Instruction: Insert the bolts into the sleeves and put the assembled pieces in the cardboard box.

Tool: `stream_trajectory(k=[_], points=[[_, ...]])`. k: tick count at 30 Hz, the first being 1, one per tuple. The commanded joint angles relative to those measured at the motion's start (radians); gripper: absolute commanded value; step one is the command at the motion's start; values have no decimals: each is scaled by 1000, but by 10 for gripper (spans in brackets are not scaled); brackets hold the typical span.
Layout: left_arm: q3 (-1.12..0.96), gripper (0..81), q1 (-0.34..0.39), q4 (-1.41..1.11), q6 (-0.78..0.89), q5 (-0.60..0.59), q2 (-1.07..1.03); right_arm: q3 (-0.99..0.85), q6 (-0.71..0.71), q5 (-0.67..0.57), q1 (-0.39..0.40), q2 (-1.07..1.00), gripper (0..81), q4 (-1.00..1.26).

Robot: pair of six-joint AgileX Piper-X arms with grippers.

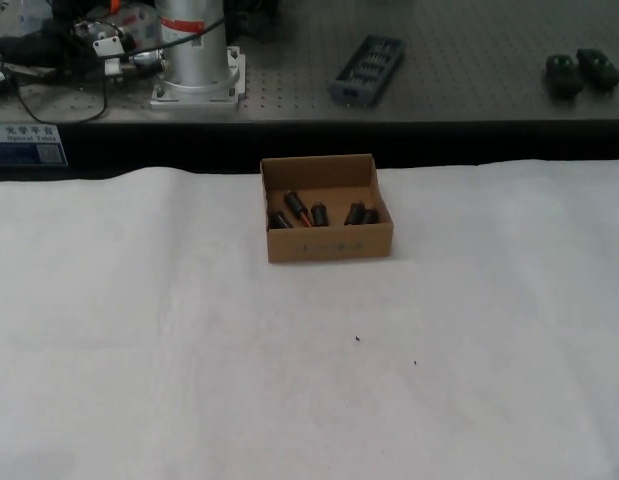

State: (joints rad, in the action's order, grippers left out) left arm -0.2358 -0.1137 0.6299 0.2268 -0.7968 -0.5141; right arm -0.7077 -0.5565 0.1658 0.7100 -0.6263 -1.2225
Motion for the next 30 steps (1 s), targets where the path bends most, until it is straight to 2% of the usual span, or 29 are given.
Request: stream_trajectory(k=[1, 6, 10, 12, 16, 20, 30], points=[[43, 363, -3, -39, -2, -7, 1, 73, -83, -9, 3, 68, 251, 49], [91, 363, -3, -113, -2, 23, 1, 186, -132, -1, 3, 209, 251, 142], [91, 363, -3, -110, -2, 145, 1, 281, -132, 27, 3, 255, 251, 255], [94, 363, -3, -109, -2, 163, 1, 335, -132, 27, 3, 252, 251, 328], [143, 363, -3, -109, -76, 163, 1, 456, -132, 27, 3, 252, 251, 451], [208, 363, -3, -143, -79, 163, 1, 565, -132, 27, 3, 252, 251, 519], [236, 363, -3, -206, -43, 160, 1, 678, -132, 27, 3, 252, 251, 554]])
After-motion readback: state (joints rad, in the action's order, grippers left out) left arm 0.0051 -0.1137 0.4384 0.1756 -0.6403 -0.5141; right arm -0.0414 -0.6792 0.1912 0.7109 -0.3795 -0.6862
